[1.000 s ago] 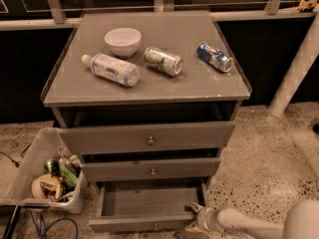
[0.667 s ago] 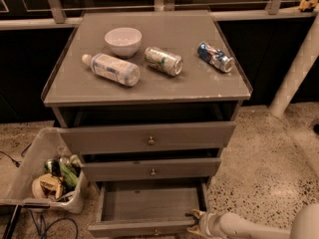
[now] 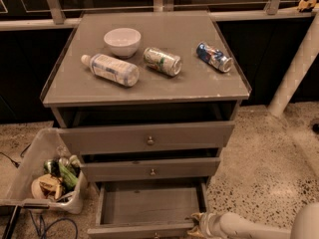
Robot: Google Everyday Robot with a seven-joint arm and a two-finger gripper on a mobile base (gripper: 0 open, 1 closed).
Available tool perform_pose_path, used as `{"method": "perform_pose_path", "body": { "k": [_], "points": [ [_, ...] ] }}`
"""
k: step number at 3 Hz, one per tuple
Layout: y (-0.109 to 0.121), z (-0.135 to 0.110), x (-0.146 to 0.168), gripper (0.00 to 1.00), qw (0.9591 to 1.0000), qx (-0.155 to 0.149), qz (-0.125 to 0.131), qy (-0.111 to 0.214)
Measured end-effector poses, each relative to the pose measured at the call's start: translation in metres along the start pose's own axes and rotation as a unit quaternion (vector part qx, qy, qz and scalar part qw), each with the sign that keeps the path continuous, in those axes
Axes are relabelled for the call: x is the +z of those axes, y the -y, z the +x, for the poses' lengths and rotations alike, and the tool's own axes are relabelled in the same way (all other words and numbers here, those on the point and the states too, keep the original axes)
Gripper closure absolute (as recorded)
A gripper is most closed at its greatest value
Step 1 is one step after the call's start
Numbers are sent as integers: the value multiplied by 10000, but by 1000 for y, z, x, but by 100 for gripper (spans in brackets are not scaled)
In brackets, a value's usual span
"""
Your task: Open bottom drawer
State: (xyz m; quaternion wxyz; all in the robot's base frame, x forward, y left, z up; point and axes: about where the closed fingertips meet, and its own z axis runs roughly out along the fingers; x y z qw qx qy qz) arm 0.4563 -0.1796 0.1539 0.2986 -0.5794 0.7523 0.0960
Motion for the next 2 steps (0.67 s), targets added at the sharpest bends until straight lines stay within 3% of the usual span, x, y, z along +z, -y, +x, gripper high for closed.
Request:
{"method": "perform_pose_path", "body": {
  "k": [1, 2],
  "points": [
    [0, 0, 0, 82, 10000, 0, 0, 0],
    [0, 0, 0, 58, 10000, 0, 0, 0]
  ]
}}
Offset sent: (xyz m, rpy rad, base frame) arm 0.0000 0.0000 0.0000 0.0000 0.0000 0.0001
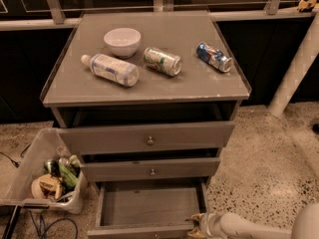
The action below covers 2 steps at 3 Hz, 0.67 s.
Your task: Open bottom drawer
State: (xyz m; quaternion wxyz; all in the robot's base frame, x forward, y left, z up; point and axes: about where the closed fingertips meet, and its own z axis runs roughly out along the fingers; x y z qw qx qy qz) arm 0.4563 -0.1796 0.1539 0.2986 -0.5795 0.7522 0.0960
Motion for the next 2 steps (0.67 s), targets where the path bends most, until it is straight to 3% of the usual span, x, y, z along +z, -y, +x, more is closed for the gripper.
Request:
{"method": "perform_pose_path", "body": {
  "k": [2],
  "points": [
    [0, 0, 0, 11, 10000, 0, -1, 0]
  ]
}}
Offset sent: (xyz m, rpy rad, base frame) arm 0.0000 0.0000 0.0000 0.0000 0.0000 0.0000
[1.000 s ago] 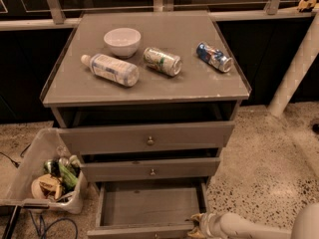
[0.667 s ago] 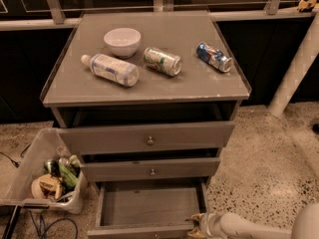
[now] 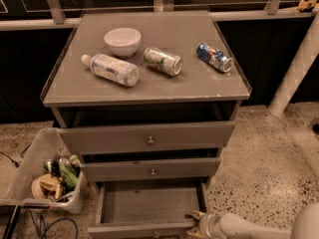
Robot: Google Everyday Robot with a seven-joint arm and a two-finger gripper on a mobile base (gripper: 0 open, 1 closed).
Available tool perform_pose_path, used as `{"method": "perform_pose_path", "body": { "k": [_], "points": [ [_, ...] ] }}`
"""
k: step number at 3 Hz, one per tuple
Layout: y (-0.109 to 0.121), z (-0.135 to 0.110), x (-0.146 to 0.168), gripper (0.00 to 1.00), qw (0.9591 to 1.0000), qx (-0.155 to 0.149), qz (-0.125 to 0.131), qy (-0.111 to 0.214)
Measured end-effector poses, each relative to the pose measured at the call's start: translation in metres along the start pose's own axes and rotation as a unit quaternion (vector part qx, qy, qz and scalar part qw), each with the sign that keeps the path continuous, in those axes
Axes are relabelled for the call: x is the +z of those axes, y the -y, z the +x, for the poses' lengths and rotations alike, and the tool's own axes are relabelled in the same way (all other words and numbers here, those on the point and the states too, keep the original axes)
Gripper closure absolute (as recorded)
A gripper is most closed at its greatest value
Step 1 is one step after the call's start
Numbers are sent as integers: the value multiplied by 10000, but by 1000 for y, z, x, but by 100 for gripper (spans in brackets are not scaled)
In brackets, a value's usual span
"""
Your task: Open bottom drawer
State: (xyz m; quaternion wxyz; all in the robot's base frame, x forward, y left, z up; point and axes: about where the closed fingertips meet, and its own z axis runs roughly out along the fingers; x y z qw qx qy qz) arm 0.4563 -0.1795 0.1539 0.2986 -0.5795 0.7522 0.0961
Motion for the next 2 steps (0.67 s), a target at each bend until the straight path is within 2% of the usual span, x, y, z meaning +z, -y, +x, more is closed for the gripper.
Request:
{"method": "perform_pose_path", "body": {
  "k": [1, 2],
  "points": [
    [0, 0, 0, 0, 10000, 0, 0, 0],
    [0, 0, 0, 0, 10000, 0, 0, 0]
  ]
}}
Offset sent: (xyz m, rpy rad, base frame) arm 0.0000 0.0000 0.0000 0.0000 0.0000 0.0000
